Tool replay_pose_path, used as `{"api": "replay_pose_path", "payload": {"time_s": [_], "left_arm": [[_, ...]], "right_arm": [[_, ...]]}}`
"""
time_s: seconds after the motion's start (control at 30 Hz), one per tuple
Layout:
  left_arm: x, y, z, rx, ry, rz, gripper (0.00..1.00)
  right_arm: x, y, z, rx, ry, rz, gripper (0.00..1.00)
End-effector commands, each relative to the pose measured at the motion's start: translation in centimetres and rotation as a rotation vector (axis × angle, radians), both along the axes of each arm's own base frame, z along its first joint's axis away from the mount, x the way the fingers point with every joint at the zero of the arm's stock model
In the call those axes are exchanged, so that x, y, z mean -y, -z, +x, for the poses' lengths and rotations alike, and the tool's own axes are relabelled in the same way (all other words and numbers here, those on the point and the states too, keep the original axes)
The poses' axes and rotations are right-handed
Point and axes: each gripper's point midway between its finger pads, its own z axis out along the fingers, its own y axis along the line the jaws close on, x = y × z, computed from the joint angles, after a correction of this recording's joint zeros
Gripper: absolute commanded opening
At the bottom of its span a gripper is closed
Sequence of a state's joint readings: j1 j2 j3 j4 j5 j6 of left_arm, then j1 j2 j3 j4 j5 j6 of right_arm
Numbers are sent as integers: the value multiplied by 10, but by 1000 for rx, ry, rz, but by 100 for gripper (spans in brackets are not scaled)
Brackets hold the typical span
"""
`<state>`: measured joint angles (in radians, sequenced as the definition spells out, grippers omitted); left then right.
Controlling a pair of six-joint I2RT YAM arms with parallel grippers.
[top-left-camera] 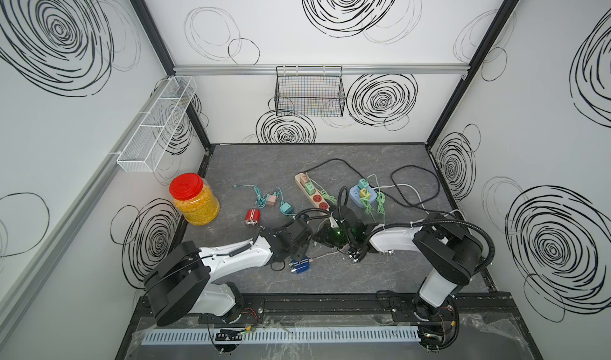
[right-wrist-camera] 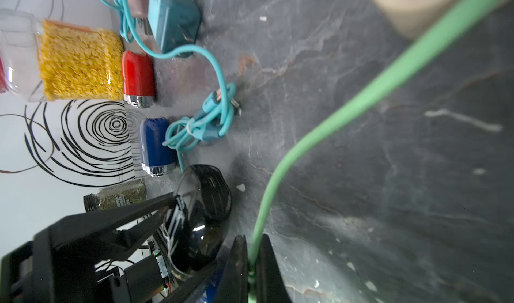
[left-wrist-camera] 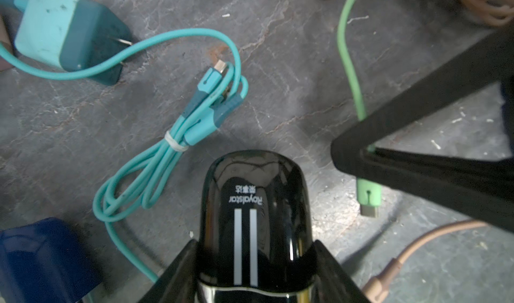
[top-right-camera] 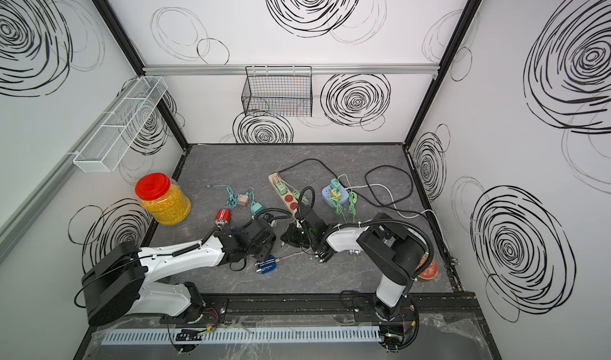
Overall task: Unplug the electric shaver
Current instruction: Place the charging cable at the center of the board.
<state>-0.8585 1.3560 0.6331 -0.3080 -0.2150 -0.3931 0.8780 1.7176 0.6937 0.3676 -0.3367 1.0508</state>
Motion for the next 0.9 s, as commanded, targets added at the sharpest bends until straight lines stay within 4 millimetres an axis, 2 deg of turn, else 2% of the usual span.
{"api": "replay_pose_path", "payload": {"time_s": [0.0,0.1,0.2,0.47,0.73,0.87], "left_arm": [[-7,6,4,14,-25,43,5],[-17,13,3,6,-44,98,12],[-20,15,0,3,-44,116,18],[-20,15,-6,-2,-41,98,62],[-17,0,-6,16,-70,40,90],[-16,-12,-3,41,-82,18,97]], "right_arm": [[-8,-2,5,8,16,31,3],[-11,4,3,-5,6,23,3],[-10,9,2,-14,7,4,8],[-4,14,1,-14,8,-37,27],[7,4,-3,7,6,-63,31],[16,-10,-2,50,5,-80,35]]}}
